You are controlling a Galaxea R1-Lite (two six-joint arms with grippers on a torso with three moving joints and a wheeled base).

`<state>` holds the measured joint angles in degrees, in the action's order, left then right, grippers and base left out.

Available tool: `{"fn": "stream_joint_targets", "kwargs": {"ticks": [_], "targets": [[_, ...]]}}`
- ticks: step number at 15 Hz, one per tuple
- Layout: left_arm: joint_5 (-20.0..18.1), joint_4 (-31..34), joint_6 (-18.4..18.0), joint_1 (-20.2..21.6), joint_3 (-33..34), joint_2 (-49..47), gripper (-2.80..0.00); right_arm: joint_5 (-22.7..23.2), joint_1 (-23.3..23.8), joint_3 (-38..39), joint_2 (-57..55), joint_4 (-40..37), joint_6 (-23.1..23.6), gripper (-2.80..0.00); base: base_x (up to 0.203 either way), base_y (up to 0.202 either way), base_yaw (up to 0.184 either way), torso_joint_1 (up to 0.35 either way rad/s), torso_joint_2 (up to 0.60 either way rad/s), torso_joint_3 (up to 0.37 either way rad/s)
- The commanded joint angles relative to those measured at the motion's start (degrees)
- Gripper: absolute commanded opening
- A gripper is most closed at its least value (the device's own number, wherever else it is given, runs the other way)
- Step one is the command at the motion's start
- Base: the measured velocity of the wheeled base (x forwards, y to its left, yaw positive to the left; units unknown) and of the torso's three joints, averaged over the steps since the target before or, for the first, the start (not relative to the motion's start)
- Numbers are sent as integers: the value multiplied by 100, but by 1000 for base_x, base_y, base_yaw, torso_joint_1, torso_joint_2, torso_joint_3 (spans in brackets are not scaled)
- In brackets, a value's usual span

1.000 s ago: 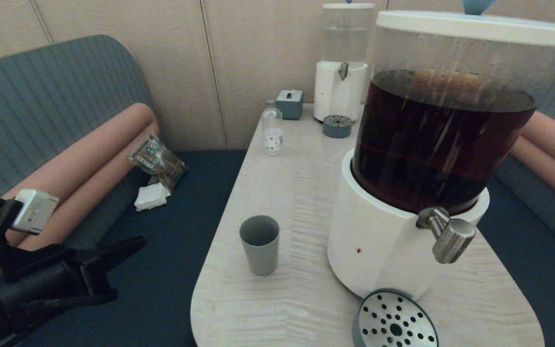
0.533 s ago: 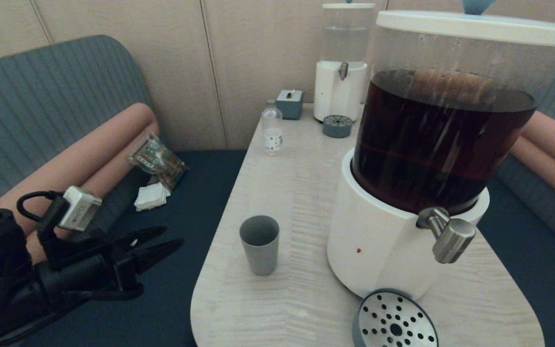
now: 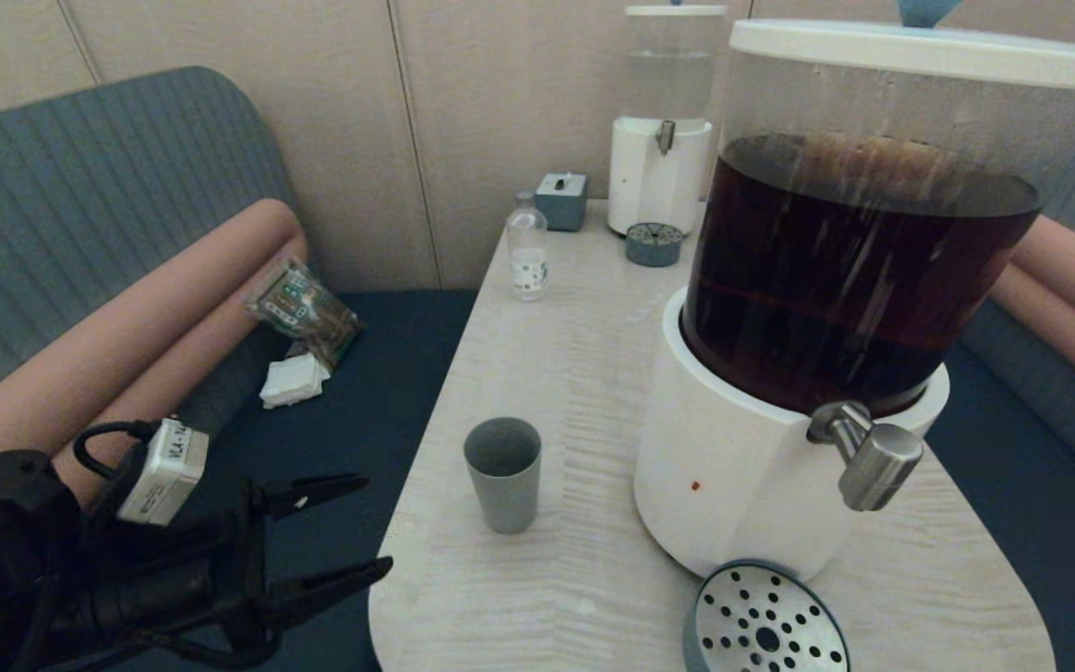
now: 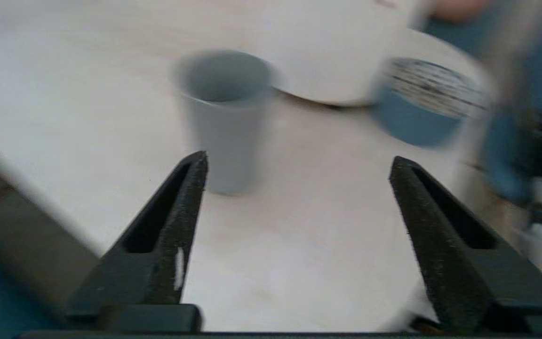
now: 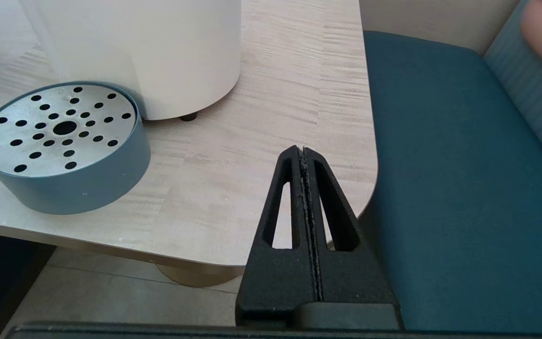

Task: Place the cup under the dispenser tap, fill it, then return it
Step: Pick up the cup

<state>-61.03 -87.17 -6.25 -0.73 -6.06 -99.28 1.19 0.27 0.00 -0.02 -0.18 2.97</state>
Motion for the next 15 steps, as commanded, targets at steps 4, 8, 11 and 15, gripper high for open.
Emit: {"fn": "stream_joint_targets", "kwargs": {"ticks": [4, 8, 11, 15], "targets": [[-372, -49, -114, 274, 32, -463, 0, 4, 0, 53, 11, 1, 2, -280, 0, 0, 0, 0, 0, 0], [-375, -36, -119, 277, -677, -1065, 0, 8, 0, 53, 11, 1, 2, -280, 0, 0, 0, 0, 0, 0], [-371, -2, -120, 275, -1170, -1415, 0, 4, 0, 53, 19, 1, 2, -280, 0, 0, 0, 0, 0, 0], [-384, 16, -129, 11, -1487, -1706, 0, 5, 0, 53, 20, 1, 2, -280, 0, 0, 0, 0, 0, 0]]}}
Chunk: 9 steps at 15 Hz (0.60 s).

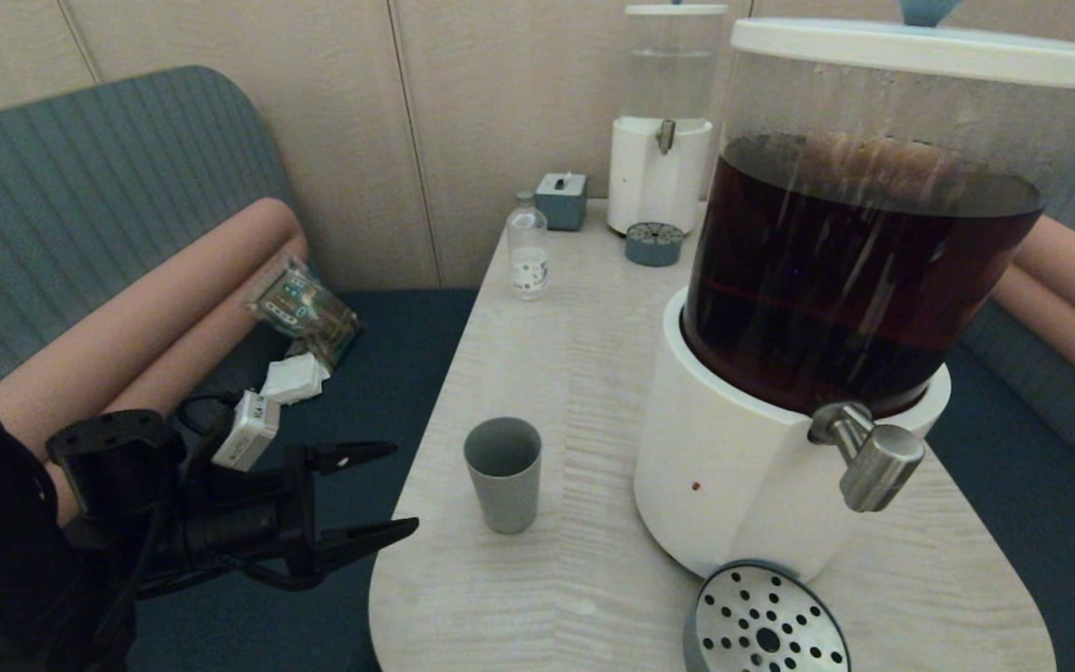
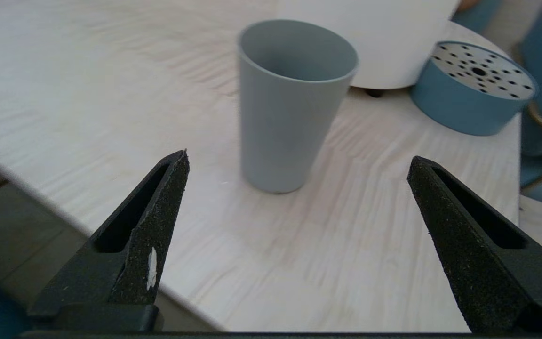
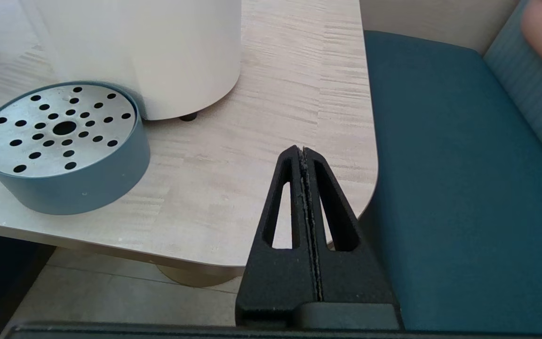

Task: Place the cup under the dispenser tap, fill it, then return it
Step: Pick up the cup

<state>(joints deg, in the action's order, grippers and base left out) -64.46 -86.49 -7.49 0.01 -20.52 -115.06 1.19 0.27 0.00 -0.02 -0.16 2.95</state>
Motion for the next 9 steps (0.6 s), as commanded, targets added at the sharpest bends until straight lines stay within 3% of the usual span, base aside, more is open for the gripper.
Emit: {"fn": "stream_joint_targets", "kwargs": {"ticks": [1, 9], "targets": [[-20, -52, -1, -141, -124, -249, 0, 5, 0, 53, 11, -1, 4, -280, 0, 0, 0, 0, 0, 0], [197, -52, 54, -604, -963, -1058, 0, 5, 3, 53, 20, -1, 4, -280, 0, 0, 0, 0, 0, 0]]}}
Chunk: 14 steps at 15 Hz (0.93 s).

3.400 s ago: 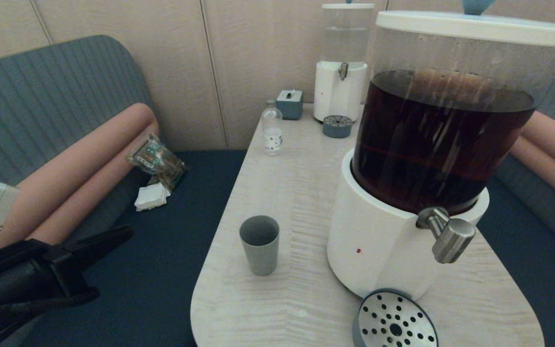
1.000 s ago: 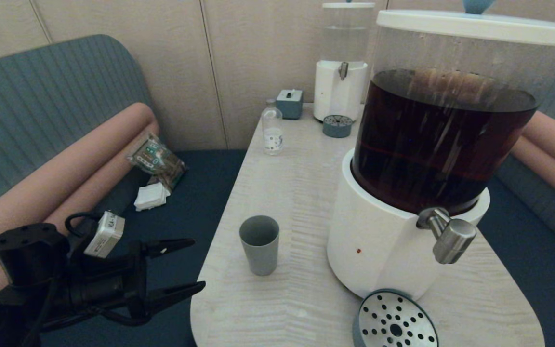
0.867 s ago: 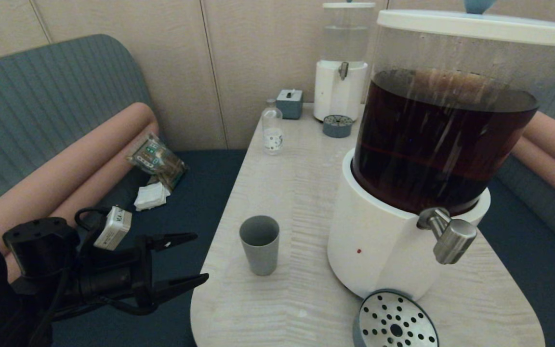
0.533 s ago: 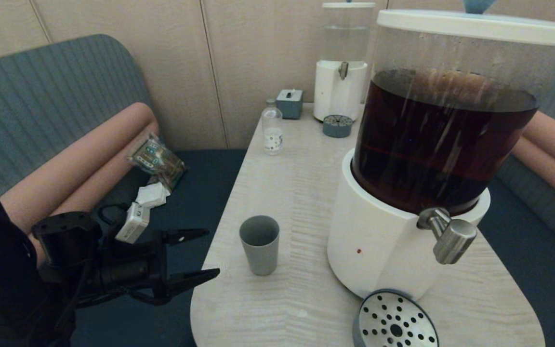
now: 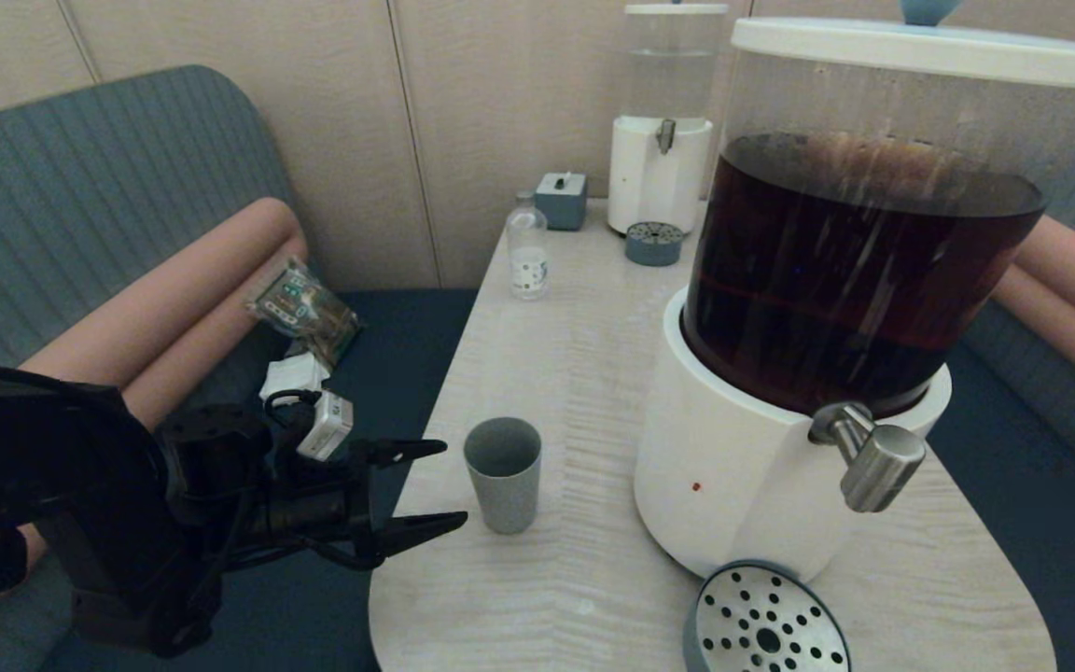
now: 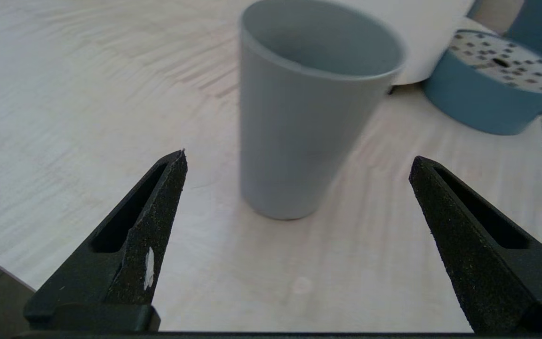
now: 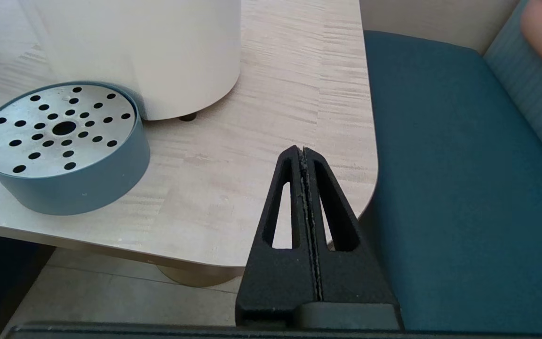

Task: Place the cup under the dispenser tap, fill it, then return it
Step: Pick up the cup

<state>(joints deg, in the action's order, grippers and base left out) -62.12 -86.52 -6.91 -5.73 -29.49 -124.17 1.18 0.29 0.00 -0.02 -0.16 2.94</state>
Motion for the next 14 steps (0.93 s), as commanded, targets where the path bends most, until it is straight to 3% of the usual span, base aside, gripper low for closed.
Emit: {"fn": "stream_joint_targets", "kwargs": {"ticks": [1, 5, 14], "targets": [[-29, -50, 1, -56, -143, -213, 0, 5, -3, 53, 14, -2, 5, -280, 0, 0, 0, 0, 0, 0], [112, -58, 29, -102, -520, -493, 0, 5, -3, 53, 13, -2, 5, -280, 0, 0, 0, 0, 0, 0], [192, -69, 168, -614, -742, -609, 0, 5, 6, 53, 20, -2, 5, -280, 0, 0, 0, 0, 0, 0]]}}
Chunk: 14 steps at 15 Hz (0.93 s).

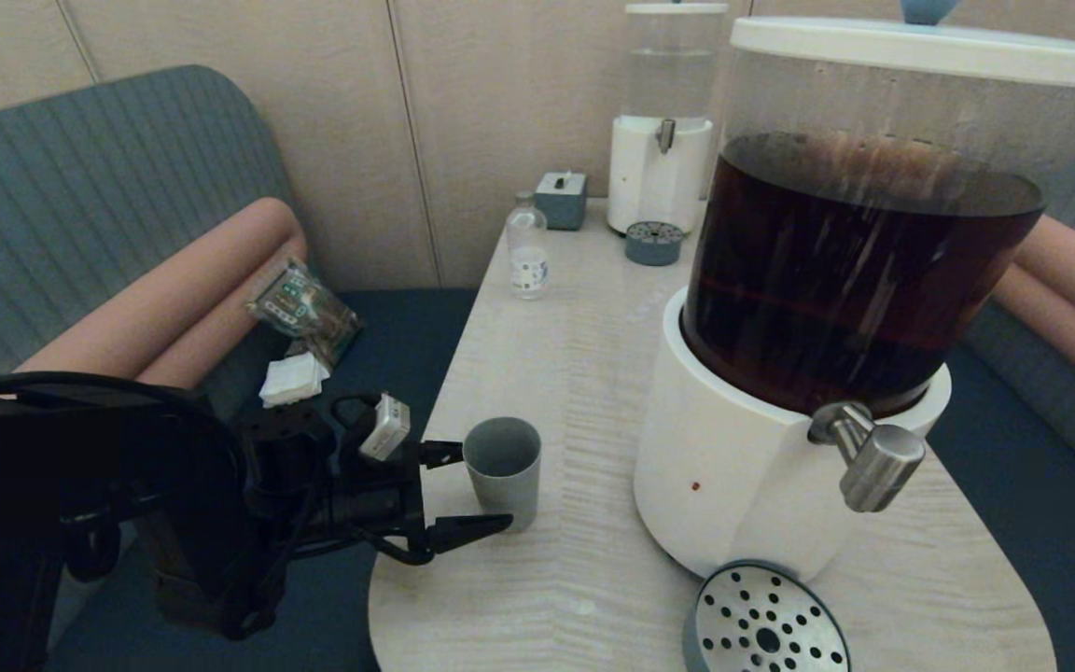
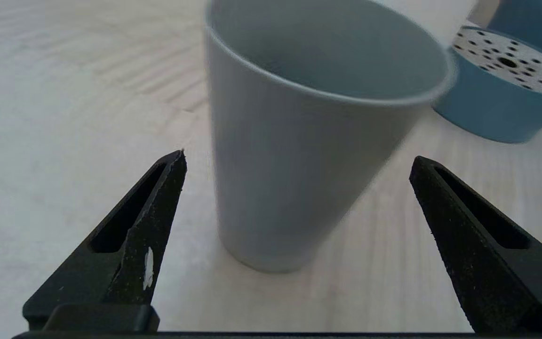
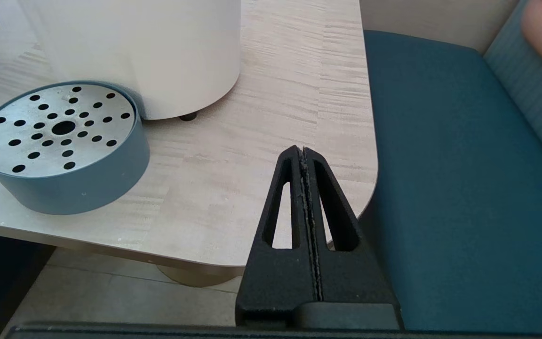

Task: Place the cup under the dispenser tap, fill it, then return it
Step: Pick up the cup

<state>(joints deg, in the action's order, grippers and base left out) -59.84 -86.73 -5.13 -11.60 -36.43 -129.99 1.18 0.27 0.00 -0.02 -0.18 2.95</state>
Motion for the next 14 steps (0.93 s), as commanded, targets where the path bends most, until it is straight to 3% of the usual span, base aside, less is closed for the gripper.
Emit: {"fn": "stream_joint_targets", "kwargs": {"ticks": [1, 12, 13, 14], "targets": [[-10, -49, 29, -37, -156, -93, 0, 5, 0, 53, 11, 1, 4, -280, 0, 0, 0, 0, 0, 0], [556, -93, 227, -290, -628, -387, 0, 5, 0, 53, 19, 1, 4, -280, 0, 0, 0, 0, 0, 0], [637, -93, 274, -291, -646, -380, -280, 5, 7, 53, 11, 1, 4, -280, 0, 0, 0, 0, 0, 0], [640, -93, 304, -290, -628, -361, -280, 6, 0, 53, 13, 1, 4, -280, 0, 0, 0, 0, 0, 0]]}}
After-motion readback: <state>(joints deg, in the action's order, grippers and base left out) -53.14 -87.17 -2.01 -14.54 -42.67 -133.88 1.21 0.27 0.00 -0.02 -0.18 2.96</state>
